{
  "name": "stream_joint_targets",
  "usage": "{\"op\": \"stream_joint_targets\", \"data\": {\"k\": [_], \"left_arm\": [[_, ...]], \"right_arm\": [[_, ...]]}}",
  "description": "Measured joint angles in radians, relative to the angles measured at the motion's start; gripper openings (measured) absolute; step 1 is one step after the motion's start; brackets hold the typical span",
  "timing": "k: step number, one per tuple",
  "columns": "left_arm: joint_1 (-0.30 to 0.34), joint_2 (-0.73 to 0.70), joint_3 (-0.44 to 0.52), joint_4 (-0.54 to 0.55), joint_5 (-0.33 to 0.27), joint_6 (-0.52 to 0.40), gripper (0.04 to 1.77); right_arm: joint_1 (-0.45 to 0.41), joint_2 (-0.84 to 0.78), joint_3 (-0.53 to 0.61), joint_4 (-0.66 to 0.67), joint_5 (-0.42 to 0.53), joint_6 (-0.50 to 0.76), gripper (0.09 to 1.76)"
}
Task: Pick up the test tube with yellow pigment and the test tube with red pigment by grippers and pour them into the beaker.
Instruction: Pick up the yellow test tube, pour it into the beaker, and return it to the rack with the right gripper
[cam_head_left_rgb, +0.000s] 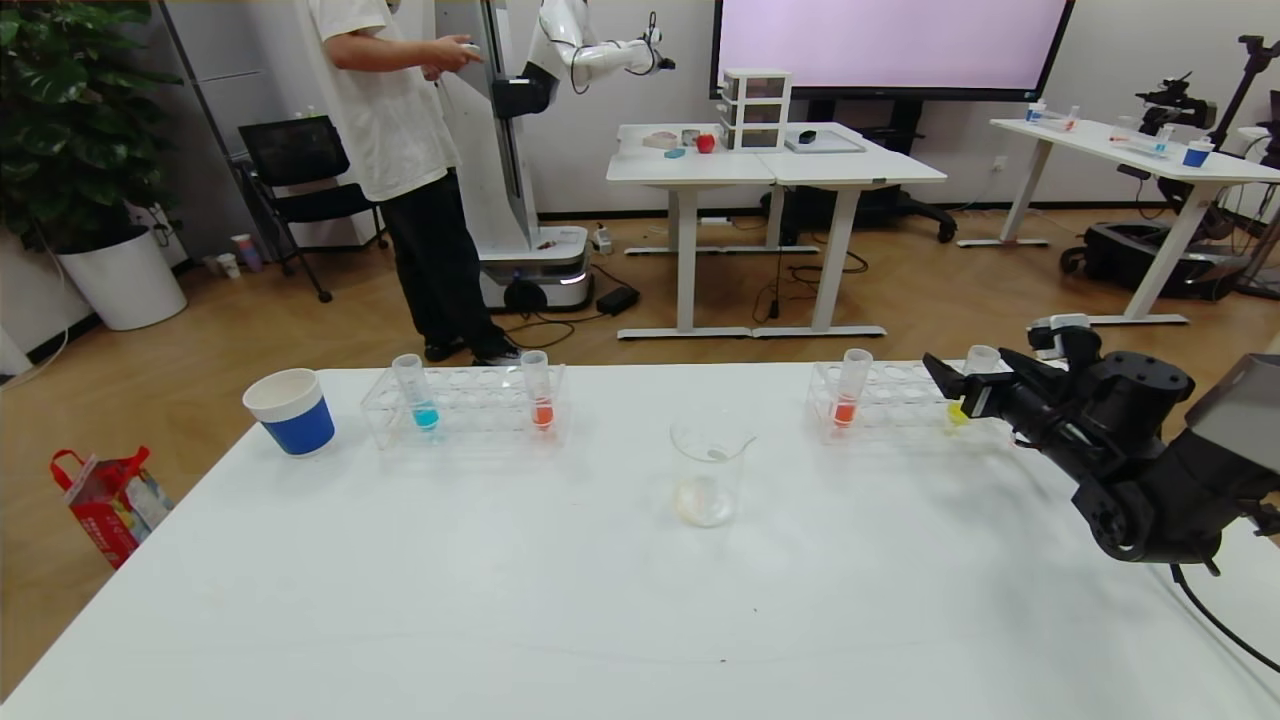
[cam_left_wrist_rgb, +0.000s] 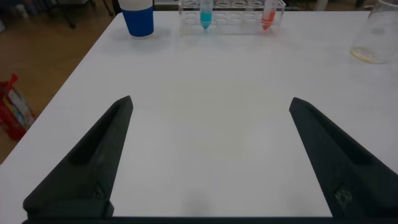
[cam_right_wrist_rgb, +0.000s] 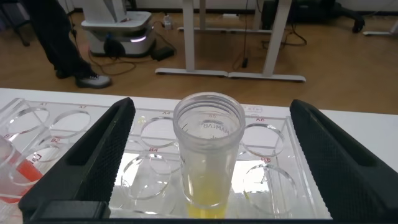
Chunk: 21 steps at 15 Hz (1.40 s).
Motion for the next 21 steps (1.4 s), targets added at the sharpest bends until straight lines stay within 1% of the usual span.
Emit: {"op": "stream_joint_targets", "data": {"k": [3, 7, 8, 9, 10, 11, 12, 13, 14, 15, 21], "left_arm": [[0.0, 0.0, 0.0, 0.0, 0.0, 0.0, 1.75], [0.0, 0.0, 0.0, 0.0, 0.0, 0.0, 1.75], [0.0, 0.0, 0.0, 0.0, 0.0, 0.0, 1.75], [0.0, 0.0, 0.0, 0.0, 0.0, 0.0, 1.75], [0.0, 0.0, 0.0, 0.0, 0.0, 0.0, 1.75], [0.0, 0.0, 0.0, 0.0, 0.0, 0.0, 1.75], [0.0, 0.0, 0.0, 0.0, 0.0, 0.0, 1.75], [0.0, 0.0, 0.0, 0.0, 0.0, 0.0, 1.75], [0.0, 0.0, 0.0, 0.0, 0.0, 0.0, 1.75], [0.0, 0.0, 0.0, 0.0, 0.0, 0.0, 1.75], [0.0, 0.0, 0.0, 0.0, 0.0, 0.0, 1.75]], "right_arm": [[0.001, 0.036, -0.043, 0.0, 0.001, 0.0, 1.74], [0.006, 0.045, -0.054, -0.005, 0.001, 0.0, 1.73], [0.006, 0.044, -0.054, -0.006, 0.001, 0.0, 1.62], [0.008, 0.042, -0.054, -0.004, 0.002, 0.0, 1.35], [0.008, 0.039, -0.052, -0.004, 0.002, 0.0, 1.01], [0.009, 0.035, -0.048, -0.005, 0.001, -0.001, 0.51], [0.009, 0.033, -0.046, -0.006, 0.002, -0.001, 0.42], [0.01, 0.032, -0.046, -0.006, 0.002, 0.0, 0.55], [0.01, 0.03, -0.046, -0.008, 0.002, 0.0, 0.59], [0.009, 0.027, -0.044, -0.008, 0.001, 0.0, 0.53], [0.011, -0.027, -0.043, 0.023, -0.001, -0.002, 0.53]]}}
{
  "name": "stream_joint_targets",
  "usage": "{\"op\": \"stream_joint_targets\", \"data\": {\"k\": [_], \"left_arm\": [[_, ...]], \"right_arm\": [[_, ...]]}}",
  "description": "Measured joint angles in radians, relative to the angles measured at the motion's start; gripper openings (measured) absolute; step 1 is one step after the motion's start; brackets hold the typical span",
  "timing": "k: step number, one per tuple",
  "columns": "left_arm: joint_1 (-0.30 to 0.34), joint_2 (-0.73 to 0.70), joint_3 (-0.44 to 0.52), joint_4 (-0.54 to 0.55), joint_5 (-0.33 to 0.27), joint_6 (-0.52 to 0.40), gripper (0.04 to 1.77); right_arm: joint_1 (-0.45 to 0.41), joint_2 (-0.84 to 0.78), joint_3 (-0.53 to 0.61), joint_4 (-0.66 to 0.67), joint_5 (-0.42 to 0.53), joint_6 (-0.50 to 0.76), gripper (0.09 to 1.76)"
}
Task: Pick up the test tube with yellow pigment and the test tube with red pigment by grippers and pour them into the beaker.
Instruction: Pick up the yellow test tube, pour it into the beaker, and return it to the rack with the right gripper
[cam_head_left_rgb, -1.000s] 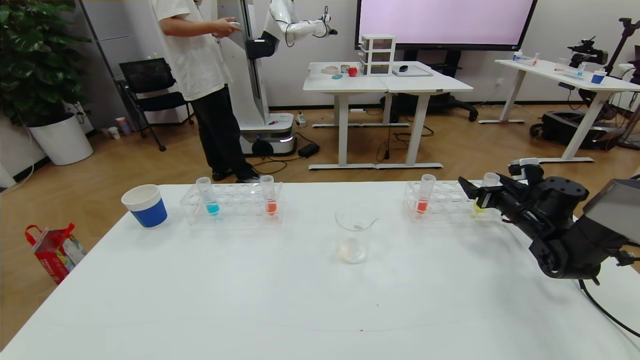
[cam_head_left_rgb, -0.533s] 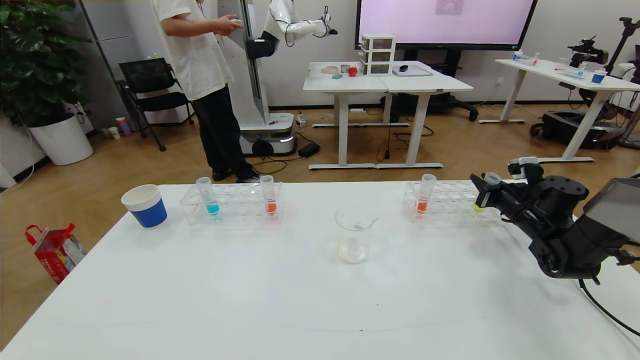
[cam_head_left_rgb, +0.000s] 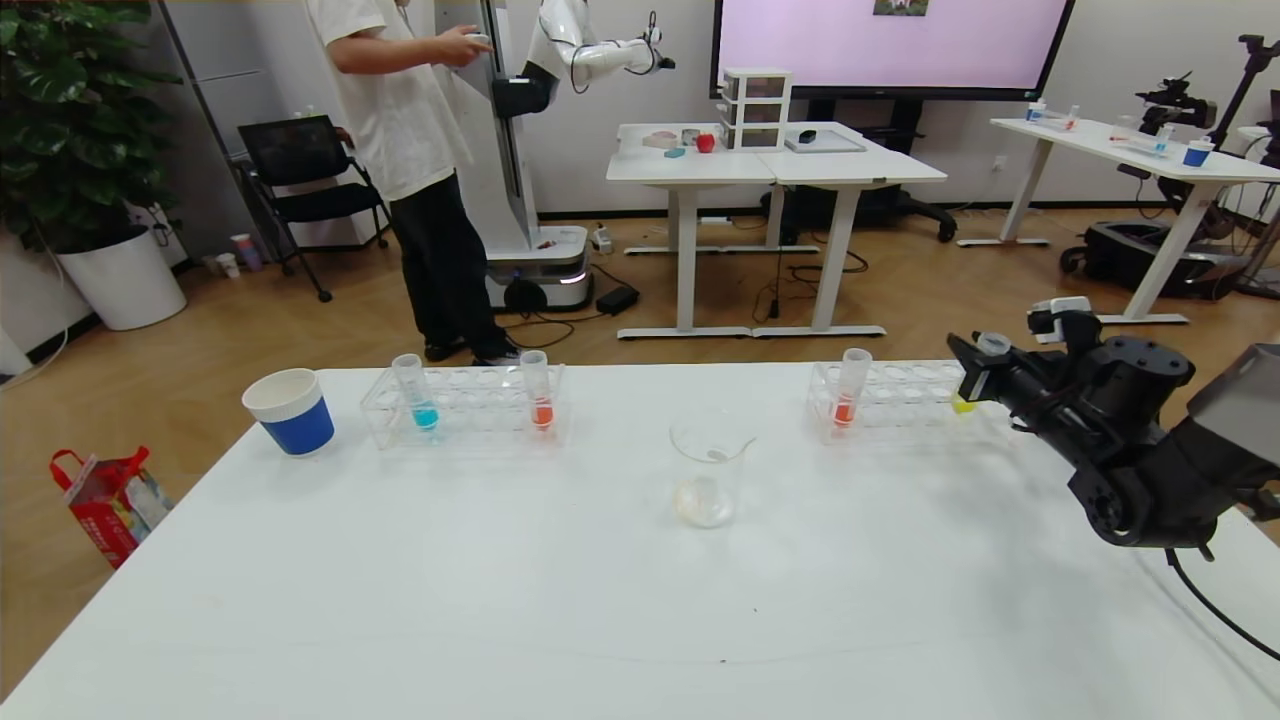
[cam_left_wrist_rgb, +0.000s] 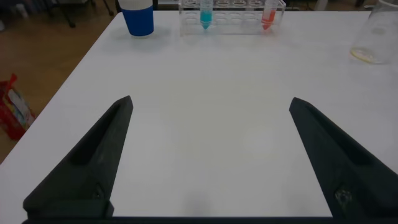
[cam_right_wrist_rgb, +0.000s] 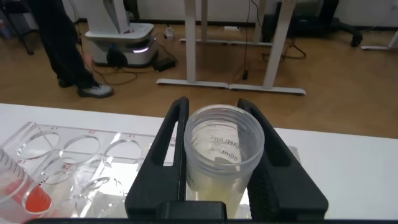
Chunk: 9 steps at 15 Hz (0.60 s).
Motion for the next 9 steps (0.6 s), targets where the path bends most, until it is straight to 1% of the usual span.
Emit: {"op": "stream_joint_targets", "data": {"k": [4, 9], "left_arm": [[0.0, 0.0, 0.0, 0.0, 0.0, 0.0, 1.75], [0.0, 0.0, 0.0, 0.0, 0.0, 0.0, 1.75]], "right_arm": [[0.004, -0.086, -0.03, 0.131, 0.0, -0.002, 0.53], [0.004, -0.142, -0.051, 0.153, 0.009, -0.009, 0.53]]}}
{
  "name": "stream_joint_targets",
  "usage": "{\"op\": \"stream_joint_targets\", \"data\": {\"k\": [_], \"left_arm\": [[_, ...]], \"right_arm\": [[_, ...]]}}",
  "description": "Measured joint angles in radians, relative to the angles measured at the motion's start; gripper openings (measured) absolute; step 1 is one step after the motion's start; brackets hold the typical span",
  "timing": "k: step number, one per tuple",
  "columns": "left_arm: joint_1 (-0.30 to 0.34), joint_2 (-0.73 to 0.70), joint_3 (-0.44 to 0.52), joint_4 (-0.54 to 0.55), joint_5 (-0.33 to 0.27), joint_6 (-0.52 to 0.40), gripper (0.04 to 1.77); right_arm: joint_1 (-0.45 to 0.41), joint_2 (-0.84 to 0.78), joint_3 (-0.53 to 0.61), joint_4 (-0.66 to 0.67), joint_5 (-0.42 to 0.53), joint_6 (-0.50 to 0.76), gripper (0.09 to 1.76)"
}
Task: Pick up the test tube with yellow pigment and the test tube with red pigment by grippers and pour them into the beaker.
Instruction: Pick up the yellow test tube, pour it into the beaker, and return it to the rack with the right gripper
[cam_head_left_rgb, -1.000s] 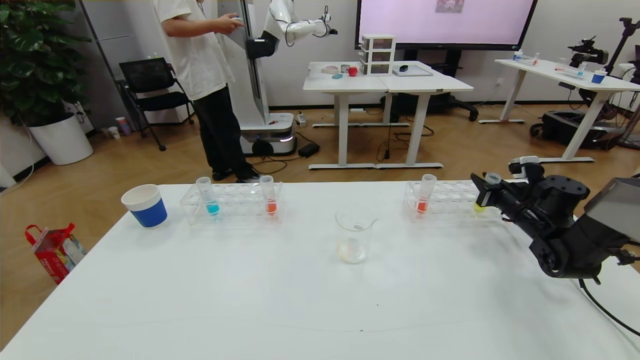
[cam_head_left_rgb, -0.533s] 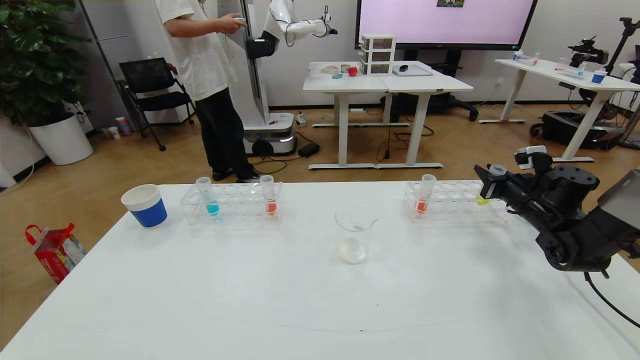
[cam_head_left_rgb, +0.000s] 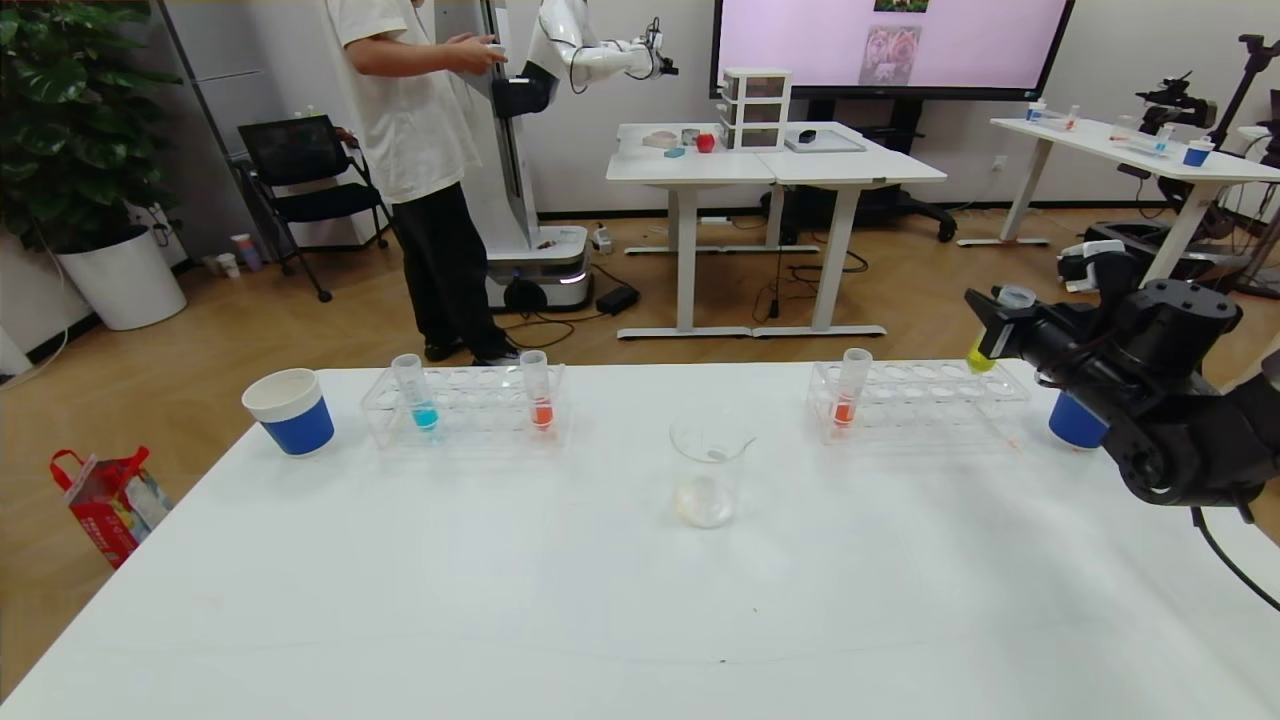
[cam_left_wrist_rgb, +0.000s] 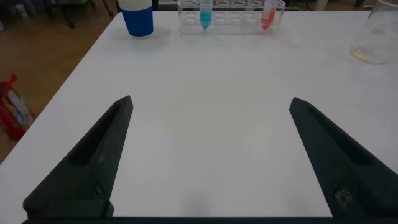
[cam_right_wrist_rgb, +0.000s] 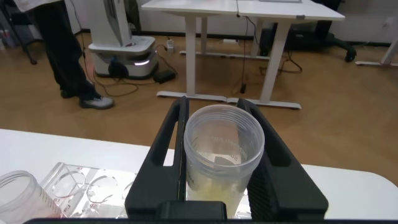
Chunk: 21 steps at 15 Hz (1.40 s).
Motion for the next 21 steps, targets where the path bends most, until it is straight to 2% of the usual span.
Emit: {"op": "stream_joint_targets", "data": {"k": [3, 7, 11, 13, 16, 21], "left_arm": [[0.0, 0.0, 0.0, 0.0, 0.0, 0.0, 1.75], [0.0, 0.0, 0.0, 0.0, 0.0, 0.0, 1.75], [0.0, 0.0, 0.0, 0.0, 0.0, 0.0, 1.75], [0.0, 0.0, 0.0, 0.0, 0.0, 0.0, 1.75], [0.0, 0.0, 0.0, 0.0, 0.001, 0.0, 1.75], [0.0, 0.0, 0.0, 0.0, 0.001, 0.0, 1.75]], "right_arm": [[0.033, -0.028, -0.003, 0.05, 0.047, -0.014, 0.53], [0.131, -0.063, -0.039, 0.089, 0.142, -0.16, 0.53], [0.271, -0.059, -0.114, 0.086, 0.182, -0.187, 0.53], [0.331, -0.047, -0.138, 0.083, 0.216, -0.269, 0.53], [0.38, -0.027, -0.142, 0.08, 0.286, -0.374, 0.53], [0.477, 0.011, -0.147, 0.021, 0.301, -0.495, 0.53]]}}
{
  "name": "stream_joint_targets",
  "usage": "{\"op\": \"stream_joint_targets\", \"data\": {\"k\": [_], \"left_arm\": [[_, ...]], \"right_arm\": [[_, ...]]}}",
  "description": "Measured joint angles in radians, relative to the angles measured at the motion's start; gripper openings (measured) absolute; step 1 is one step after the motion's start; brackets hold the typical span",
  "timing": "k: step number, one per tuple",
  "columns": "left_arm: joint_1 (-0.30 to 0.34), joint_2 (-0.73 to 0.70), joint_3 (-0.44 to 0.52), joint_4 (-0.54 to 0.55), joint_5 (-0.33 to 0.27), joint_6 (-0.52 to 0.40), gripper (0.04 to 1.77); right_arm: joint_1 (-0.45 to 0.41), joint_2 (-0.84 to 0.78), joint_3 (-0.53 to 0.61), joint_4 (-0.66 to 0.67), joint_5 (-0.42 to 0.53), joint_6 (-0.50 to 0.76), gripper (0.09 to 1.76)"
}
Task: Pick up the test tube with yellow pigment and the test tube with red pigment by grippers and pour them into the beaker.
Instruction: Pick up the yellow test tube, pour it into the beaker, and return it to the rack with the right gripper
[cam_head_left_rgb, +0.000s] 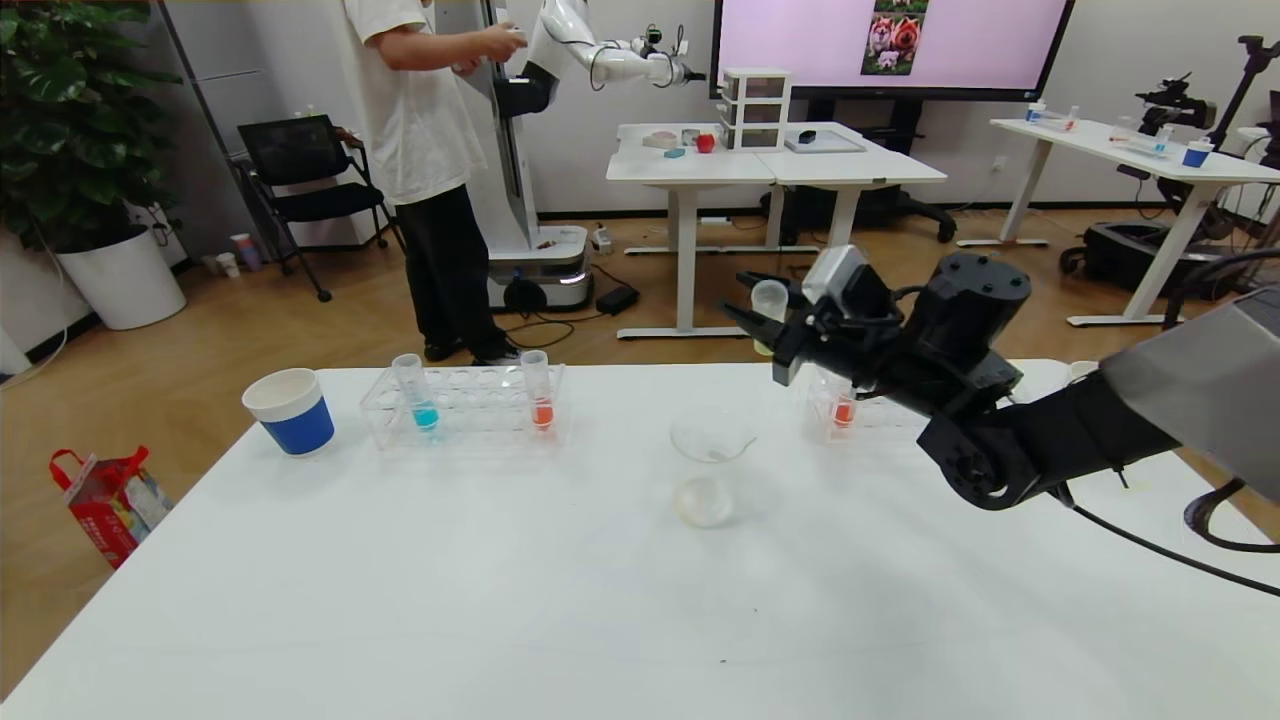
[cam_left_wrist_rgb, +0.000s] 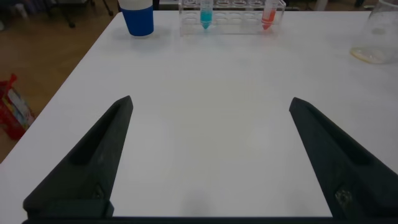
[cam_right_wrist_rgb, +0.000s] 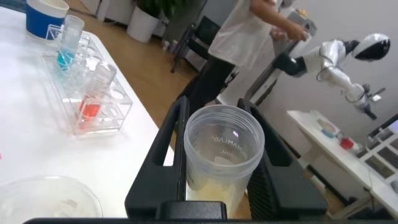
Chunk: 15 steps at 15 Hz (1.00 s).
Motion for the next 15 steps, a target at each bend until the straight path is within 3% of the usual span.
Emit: {"op": "stream_joint_targets", "data": {"k": [8, 11, 15], "left_arm": [[0.0, 0.0, 0.0, 0.0, 0.0, 0.0, 1.75], [0.0, 0.0, 0.0, 0.0, 0.0, 0.0, 1.75], [0.0, 0.0, 0.0, 0.0, 0.0, 0.0, 1.75]], "right_arm": [[0.006, 0.141, -0.163, -0.063, 0.071, -0.256, 0.53], [0.001, 0.179, -0.246, -0.06, 0.144, -0.34, 0.53], [-0.008, 0.204, -0.267, -0.064, 0.261, -0.454, 0.53]]}}
